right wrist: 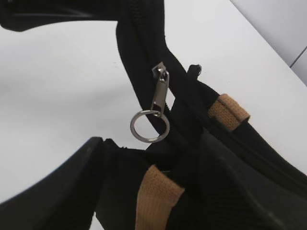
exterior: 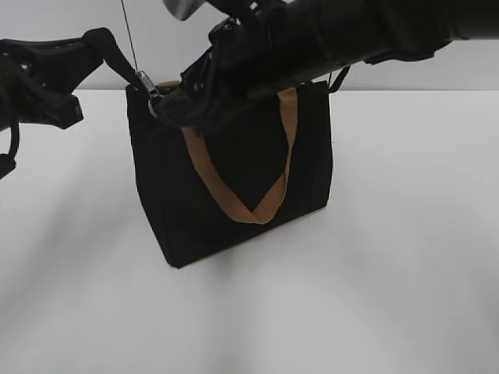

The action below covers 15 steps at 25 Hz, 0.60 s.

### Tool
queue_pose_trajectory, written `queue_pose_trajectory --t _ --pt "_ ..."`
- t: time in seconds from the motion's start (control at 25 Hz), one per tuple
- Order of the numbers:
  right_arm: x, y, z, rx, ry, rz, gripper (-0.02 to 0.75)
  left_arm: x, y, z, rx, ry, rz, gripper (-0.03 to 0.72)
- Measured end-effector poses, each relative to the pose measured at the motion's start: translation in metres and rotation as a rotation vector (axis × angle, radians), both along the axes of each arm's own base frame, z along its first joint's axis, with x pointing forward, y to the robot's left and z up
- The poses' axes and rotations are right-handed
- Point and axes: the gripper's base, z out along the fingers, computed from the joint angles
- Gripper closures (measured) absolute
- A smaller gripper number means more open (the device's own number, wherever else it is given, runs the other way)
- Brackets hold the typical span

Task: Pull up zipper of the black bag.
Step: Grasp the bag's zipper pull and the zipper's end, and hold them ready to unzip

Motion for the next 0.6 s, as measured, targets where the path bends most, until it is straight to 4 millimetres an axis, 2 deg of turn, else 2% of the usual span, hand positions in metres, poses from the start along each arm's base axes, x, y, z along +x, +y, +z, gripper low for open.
queue_pose_trajectory --t 0.24,0.6 --pt "-0.001 0.015 -0.017 -0.040 -0.018 0.029 0.270 0.000 0.000 0.000 0.000 0.000 0.000 0.666" --pt "-0.001 0.024 -0.022 -0.045 -0.050 -0.006 0.276 0.000 0.000 0.000 0.000 0.000 0.000 0.666"
